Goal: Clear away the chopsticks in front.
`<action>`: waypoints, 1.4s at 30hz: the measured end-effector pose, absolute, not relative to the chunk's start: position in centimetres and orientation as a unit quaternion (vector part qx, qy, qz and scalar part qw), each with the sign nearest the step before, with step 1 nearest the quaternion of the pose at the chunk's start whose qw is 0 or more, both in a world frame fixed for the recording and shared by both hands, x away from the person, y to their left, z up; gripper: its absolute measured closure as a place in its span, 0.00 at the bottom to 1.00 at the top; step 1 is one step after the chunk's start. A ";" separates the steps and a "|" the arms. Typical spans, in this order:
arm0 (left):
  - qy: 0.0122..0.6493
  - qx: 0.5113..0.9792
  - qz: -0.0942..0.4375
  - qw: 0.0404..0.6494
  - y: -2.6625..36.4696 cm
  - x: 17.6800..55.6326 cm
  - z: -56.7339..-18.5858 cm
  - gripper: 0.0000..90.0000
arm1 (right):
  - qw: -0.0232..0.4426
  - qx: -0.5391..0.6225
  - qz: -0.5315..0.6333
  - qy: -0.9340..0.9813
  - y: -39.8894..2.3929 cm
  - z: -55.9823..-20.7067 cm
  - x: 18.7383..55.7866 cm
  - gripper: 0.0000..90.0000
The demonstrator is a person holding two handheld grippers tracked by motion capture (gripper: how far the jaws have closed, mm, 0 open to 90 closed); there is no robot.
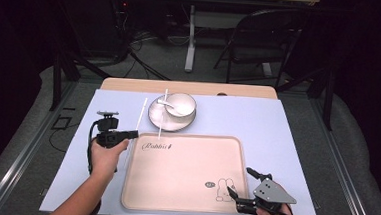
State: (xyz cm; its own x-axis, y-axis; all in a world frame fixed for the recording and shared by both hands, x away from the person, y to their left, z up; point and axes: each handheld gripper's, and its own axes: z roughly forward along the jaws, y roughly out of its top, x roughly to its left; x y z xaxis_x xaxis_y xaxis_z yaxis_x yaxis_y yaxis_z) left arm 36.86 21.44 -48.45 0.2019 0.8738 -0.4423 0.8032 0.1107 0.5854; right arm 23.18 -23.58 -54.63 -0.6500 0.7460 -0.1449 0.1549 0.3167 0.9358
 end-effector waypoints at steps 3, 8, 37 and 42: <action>0.629 0.672 0.051 0.388 21.4 36.0 -49.0 0.94 | 0.294 0.298 0.503 0.756 -23.6 -54.6 23.2 0.16; 0.629 0.675 0.043 0.383 21.2 34.3 -50.2 0.94 | 0.295 0.298 0.501 0.757 -23.5 -54.7 23.2 0.16; 0.654 0.659 0.086 0.362 19.8 29.5 -54.2 0.94 | 0.296 0.298 0.501 0.757 -23.6 -54.7 23.2 0.16; 0.660 0.660 0.097 0.346 19.3 29.2 -54.6 0.94 | 0.296 0.298 0.501 0.757 -23.6 -54.6 23.2 0.16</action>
